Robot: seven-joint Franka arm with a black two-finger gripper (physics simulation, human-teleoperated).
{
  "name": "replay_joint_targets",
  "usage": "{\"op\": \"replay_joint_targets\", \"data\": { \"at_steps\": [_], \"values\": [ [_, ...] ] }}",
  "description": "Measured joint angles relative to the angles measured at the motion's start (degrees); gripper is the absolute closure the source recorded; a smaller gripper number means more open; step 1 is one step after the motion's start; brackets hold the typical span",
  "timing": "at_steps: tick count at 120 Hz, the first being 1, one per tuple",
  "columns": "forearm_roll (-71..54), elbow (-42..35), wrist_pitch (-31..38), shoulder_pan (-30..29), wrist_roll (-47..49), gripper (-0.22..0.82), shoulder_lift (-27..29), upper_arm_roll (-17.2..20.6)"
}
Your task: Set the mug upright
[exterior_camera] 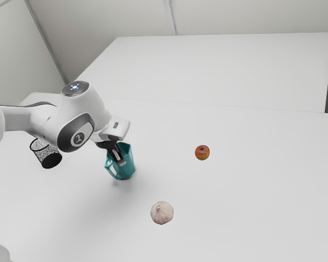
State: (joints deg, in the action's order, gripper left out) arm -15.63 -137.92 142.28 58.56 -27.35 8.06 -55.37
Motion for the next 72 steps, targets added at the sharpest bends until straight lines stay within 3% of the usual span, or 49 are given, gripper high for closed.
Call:
{"op": "replay_joint_targets", "data": {
  "at_steps": [52, 72],
  "values": [
    [-0.08, 0.36, 0.46, -0.02, 2.16, 0.19, 1.01, 0.55],
    [0.52, 2.48, 0.14, -0.19, 2.64, 0.09, 1.66, 2.16]
  ]
}}
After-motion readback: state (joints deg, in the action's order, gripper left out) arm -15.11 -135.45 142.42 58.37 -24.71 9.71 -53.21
